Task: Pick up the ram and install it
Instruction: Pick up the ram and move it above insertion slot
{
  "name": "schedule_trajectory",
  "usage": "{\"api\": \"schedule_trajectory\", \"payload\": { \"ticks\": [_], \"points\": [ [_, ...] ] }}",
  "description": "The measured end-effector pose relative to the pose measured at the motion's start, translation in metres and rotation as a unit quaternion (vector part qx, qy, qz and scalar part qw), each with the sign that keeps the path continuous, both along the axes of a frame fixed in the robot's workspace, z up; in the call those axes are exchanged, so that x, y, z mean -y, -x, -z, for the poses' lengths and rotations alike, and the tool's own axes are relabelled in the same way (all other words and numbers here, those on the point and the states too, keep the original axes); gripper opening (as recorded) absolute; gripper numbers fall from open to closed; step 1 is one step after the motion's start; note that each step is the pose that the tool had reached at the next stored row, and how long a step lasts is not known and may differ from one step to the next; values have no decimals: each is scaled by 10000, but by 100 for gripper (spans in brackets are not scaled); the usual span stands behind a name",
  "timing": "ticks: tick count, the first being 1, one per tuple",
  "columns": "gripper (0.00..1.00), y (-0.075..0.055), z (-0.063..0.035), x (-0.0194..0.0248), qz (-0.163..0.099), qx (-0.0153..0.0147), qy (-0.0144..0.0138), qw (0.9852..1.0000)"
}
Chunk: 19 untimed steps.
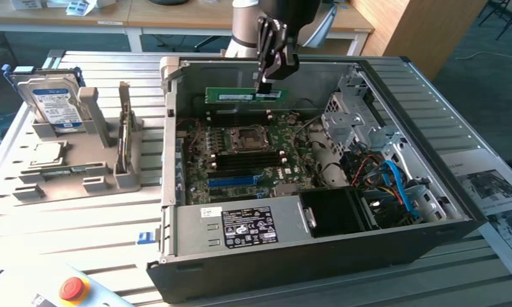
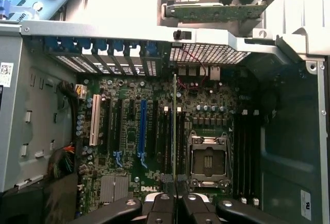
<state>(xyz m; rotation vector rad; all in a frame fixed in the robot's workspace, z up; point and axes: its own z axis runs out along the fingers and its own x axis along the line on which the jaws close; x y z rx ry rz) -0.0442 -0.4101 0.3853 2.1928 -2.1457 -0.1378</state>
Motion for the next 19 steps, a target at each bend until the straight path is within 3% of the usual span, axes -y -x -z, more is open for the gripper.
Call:
{"api": "schedule_trajectory", "payload": {
  "ticks": [4, 19],
  "points": [
    [12, -77, 0, 0, -1, -1, 0, 10000],
    [12, -81, 84, -20, 0, -2, 1, 10000]
  ]
}}
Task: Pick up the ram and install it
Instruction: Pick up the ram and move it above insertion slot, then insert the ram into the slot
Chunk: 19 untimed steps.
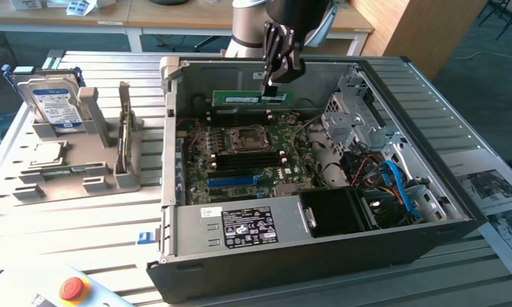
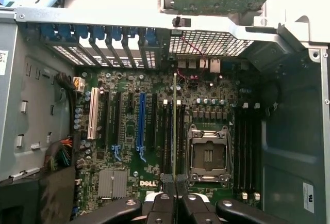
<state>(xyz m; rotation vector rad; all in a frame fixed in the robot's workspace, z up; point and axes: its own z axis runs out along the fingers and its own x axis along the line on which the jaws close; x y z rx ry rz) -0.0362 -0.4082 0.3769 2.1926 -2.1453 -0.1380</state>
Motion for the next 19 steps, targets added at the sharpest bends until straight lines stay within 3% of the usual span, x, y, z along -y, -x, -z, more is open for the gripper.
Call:
{"api": "schedule_trajectory", "payload": {
  "ticks": [19],
  "points": [
    [12, -24, 26, -1, 0, 0, -1, 10000]
  ]
}}
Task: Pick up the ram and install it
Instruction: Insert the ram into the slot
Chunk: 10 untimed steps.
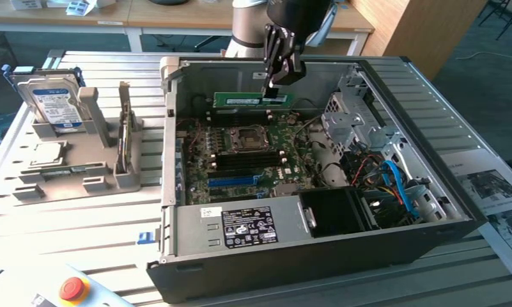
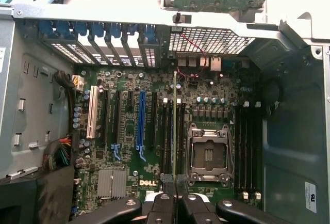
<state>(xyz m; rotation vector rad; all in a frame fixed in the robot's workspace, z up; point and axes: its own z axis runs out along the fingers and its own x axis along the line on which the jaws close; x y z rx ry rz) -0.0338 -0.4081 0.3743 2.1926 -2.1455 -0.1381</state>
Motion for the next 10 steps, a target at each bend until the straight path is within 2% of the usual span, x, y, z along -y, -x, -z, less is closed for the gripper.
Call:
{"api": "schedule_trajectory", "payload": {
  "ticks": [6, 10],
  "points": [
    [12, -74, 0, 2, -1, -14, 0, 10000],
    [12, -78, 0, 2, 0, -14, 0, 10000]
  ]
}}
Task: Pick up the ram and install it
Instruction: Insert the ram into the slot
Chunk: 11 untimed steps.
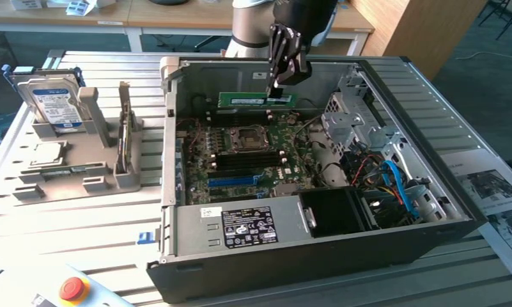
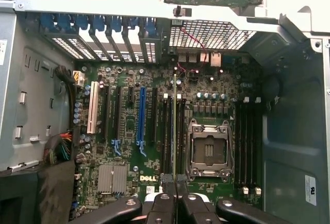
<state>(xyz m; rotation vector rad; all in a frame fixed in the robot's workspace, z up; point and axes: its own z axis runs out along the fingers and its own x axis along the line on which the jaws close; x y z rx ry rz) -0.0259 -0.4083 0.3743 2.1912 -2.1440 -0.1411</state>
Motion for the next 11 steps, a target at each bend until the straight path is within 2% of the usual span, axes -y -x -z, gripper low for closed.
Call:
{"api": "schedule_trajectory", "payload": {
  "ticks": [3, 11],
  "points": [
    [12, 0, 21, 0, 0, 0, -1, 10000],
    [12, 0, 166, 0, 0, 0, 0, 10000]
  ]
}}
